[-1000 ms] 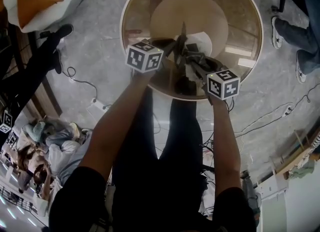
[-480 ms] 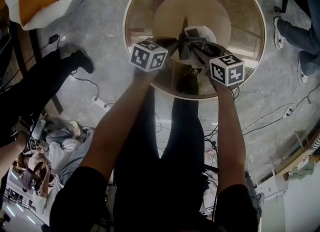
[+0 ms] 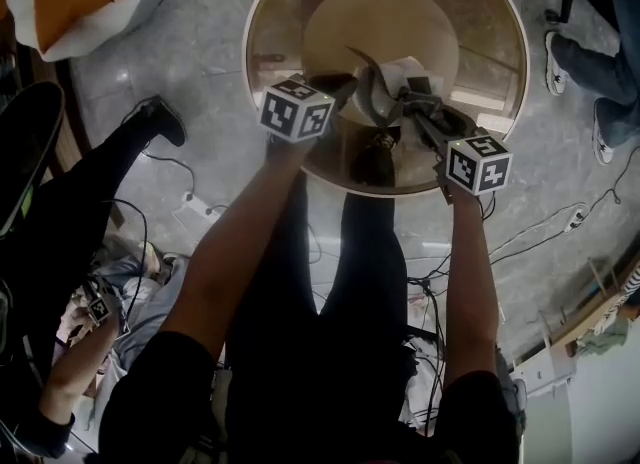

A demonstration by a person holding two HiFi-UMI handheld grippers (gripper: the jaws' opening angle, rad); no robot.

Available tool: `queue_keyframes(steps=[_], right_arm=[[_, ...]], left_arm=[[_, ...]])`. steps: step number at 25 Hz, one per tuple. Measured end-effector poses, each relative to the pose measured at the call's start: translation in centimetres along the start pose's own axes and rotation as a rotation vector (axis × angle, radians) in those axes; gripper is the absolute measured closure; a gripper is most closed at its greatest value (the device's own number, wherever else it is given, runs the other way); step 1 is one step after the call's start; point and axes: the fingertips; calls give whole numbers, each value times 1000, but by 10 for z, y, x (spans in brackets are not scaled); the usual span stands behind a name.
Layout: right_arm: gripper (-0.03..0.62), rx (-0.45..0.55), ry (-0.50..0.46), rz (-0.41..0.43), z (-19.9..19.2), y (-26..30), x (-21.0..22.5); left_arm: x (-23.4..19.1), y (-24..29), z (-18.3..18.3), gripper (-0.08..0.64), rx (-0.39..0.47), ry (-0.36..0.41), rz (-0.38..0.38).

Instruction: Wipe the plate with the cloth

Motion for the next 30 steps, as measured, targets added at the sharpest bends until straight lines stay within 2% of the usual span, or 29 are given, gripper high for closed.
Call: queue_keyframes(steps=[5,8,10,14,16,19,23,26,30], right_arm=[[451,-18,55,60,-28,15,-27],[451,-15,68,101,-26,33,-43],[451,-24,33,109,-16,42,-48],[451,-67,-107,92,5,50,-52],[451,-69,-137,87,16,52,-50],[451,-21,-91,77,36,49,-33],[451,22,-59,13,46,26,-1],[451,30,-42,-18,36,7,11],[451,-4,-28,-20,2,-6,8]], left_arm=[[3,4,1,529,2,10,-5],[3,4,0,529,-9,16,-3],[4,6,-1,529,-18,23,-4],[4,3,-2,529,-36,33,-10],[4,2,-4,529,-45,39,-11],[3,1,-6,529,-46,38,-10],[5,1,-5,529,-41,37,-11],[5,1,-6,529,-37,34,-10],[6,3,-6,529,-38,35,-12]])
Point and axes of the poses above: the fingertips, and each gripper's own axes: y forward along the fingers, x to its right, z out of its top, and after that the axes turned 4 degrees about y, right-handed
